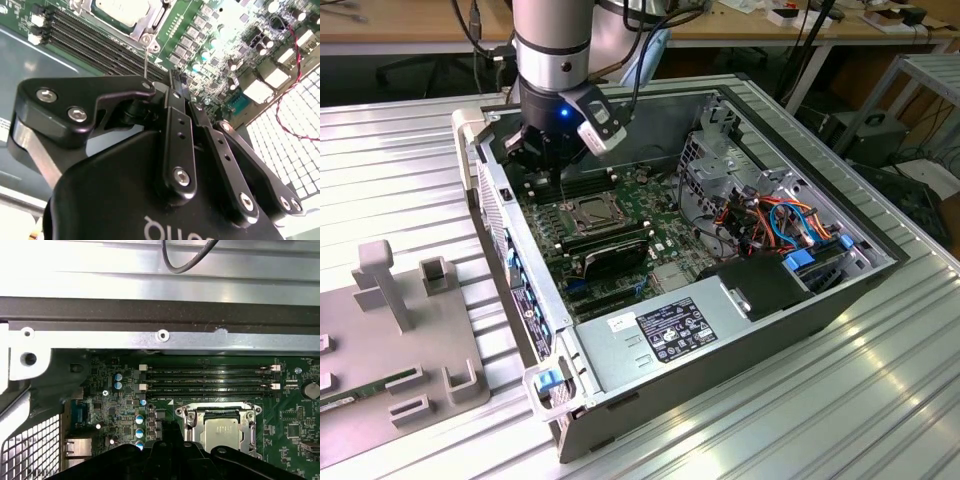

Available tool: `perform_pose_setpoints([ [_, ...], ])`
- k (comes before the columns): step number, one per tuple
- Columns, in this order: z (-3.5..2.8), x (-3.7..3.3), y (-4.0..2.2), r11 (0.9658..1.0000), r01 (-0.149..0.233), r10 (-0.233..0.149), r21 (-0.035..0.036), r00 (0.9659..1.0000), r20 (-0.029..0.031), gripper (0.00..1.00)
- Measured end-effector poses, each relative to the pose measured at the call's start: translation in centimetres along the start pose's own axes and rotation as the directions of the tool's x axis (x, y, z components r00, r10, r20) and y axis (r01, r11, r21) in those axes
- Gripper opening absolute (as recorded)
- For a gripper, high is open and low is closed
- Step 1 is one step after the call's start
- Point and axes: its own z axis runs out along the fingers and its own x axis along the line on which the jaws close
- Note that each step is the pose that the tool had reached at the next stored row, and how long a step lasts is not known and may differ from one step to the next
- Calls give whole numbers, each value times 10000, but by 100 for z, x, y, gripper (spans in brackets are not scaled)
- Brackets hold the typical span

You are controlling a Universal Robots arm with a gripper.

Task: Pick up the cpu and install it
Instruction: 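Install the first cpu locking lever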

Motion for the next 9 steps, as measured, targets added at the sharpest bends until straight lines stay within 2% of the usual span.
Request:
perform_pose_setpoints([
  [1,-2,1,0,10000,-4,4,-32,10000,0,11],
  [3,-2,1,0,9993,-29,29,-373,10000,8,11],
  [4,-1,0,0,9979,-46,47,-652,10000,15,11],
  [6,-1,1,0,9957,-66,68,-925,10000,18,11],
  [9,-1,1,0,9956,-68,70,-938,10000,18,11],
])
